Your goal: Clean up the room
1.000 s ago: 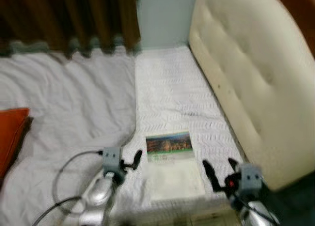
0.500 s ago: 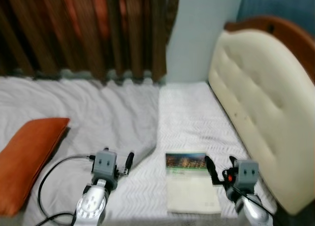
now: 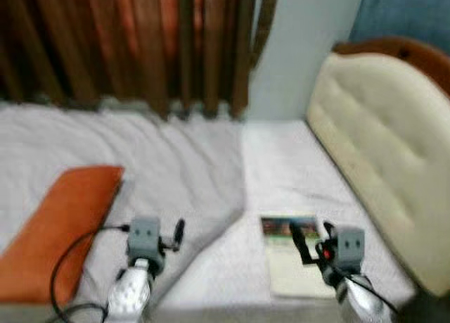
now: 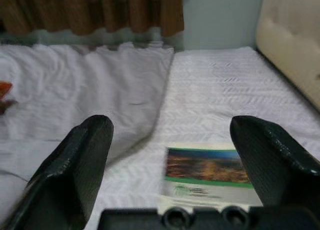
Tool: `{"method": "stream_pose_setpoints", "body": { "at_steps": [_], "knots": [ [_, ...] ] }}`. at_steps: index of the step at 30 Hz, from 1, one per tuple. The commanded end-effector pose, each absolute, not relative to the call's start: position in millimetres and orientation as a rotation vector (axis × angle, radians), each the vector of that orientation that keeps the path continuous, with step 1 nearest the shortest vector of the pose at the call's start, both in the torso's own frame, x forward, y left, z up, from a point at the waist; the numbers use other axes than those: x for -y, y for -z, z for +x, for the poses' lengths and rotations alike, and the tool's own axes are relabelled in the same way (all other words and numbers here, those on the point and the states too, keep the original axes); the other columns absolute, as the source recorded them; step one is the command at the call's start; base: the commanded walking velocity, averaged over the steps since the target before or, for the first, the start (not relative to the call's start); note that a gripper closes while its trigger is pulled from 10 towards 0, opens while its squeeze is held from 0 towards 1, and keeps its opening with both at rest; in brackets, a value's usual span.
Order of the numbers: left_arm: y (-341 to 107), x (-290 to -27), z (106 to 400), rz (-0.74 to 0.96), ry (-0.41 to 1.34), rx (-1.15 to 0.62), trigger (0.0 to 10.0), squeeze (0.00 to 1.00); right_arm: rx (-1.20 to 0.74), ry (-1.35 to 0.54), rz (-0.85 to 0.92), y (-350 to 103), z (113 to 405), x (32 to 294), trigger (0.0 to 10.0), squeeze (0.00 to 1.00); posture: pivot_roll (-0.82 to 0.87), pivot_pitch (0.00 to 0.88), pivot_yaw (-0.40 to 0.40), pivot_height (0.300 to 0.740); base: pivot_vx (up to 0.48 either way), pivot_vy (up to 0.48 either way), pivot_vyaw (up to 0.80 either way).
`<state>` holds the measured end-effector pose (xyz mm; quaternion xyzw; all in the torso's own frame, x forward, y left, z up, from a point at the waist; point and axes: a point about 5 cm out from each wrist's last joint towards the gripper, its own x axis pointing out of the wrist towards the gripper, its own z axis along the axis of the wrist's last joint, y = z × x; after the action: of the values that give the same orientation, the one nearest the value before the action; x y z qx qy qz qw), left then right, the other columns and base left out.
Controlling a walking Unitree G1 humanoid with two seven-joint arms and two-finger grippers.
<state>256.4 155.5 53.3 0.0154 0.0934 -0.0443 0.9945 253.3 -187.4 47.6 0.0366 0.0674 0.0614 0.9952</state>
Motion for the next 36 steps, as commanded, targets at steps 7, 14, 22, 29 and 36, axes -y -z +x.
{"method": "stream_pose_setpoints", "body": {
  "at_steps": [7,14,22,29,36],
  "knots": [
    [-65,-155,257,0.052,0.099,-0.163,10.0,0.0,-0.138,-0.15,0.072,-46,254,184,10.0,0.0,0.04,0.0,-0.06,0.74,0.0,0.46,0.58],
    [-67,-153,257,0.057,0.112,-0.164,10.0,0.0,-0.147,-0.155,0.078,-44,255,182,10.0,0.0,0.04,0.0,-0.057,0.74,0.0,0.46,0.52],
    [-66,-159,259,0.051,0.13,-0.176,10.0,0.0,-0.129,-0.152,0.088,-45,254,180,10.0,0.0,0.05,0.0,-0.058,0.74,0.0,0.467,0.0],
    [-67,-155,236,0.077,0.3,-0.118,10.0,0.0,-0.097,0.012,0.014,-47,224,203,10.0,0.0,0.04,0.0,-0.06,0.74,0.0,0.48,0.0],
    [-69,-152,250,0.14,0.246,-0.119,10.0,0.0,-0.171,-0.013,0.021,-32,228,203,10.0,0.0,0.03,0.0,-0.051,0.74,0.0,0.274,0.0]
  ]
}}
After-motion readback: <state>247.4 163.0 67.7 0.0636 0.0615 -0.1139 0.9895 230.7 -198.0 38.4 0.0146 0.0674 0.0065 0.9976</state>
